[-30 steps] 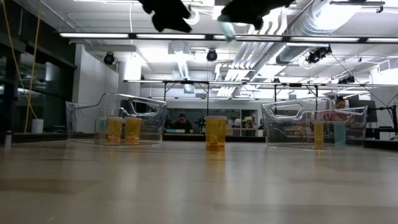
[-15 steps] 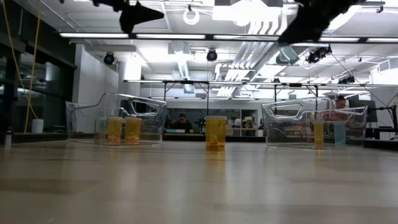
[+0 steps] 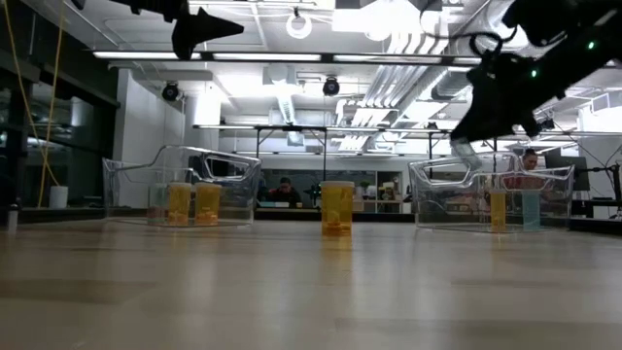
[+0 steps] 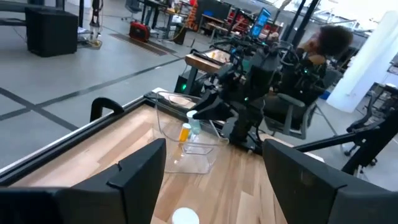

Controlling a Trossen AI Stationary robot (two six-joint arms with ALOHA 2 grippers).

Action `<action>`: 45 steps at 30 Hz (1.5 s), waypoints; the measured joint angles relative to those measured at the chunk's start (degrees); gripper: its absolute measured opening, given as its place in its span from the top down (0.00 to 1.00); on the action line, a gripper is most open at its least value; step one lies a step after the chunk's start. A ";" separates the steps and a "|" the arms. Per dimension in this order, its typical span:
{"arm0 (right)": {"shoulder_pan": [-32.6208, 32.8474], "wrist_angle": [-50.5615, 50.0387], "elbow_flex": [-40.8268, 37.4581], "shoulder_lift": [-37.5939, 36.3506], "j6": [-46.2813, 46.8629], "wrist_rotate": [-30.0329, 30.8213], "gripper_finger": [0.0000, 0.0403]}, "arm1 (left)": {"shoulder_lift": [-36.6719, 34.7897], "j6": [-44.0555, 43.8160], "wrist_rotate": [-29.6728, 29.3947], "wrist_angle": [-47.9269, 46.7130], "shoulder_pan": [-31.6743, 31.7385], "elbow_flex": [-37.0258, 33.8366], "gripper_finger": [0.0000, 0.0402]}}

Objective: Pick and place medicine bottles into bin by pill shape (circle, oval)
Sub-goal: Put the top green tablet bottle into the right transparent bin, then put the orange capsule bottle into the left transparent bin

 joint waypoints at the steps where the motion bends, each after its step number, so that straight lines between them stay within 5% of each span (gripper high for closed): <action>1: -0.35 0.46 -0.58 0.49 1.13 1.21 0.76 | 0.00 0.00 0.00 0.00 0.00 0.00 0.36; 5: -2.49 0.90 -1.89 2.33 6.45 3.62 0.76 | 0.00 0.05 -0.06 0.11 0.00 0.00 0.36; 11: -5.88 0.90 -3.67 6.31 14.31 -2.49 0.76 | 0.02 0.13 -1.46 0.09 -0.02 0.00 0.36; 28: -8.75 1.93 -3.76 11.79 16.90 -4.97 0.76 | 0.04 0.13 -1.68 0.04 -0.02 0.00 0.36; 45: -8.89 2.04 -0.80 9.80 9.45 -6.44 0.53 | 0.01 0.59 -1.66 -0.01 -0.02 0.02 0.36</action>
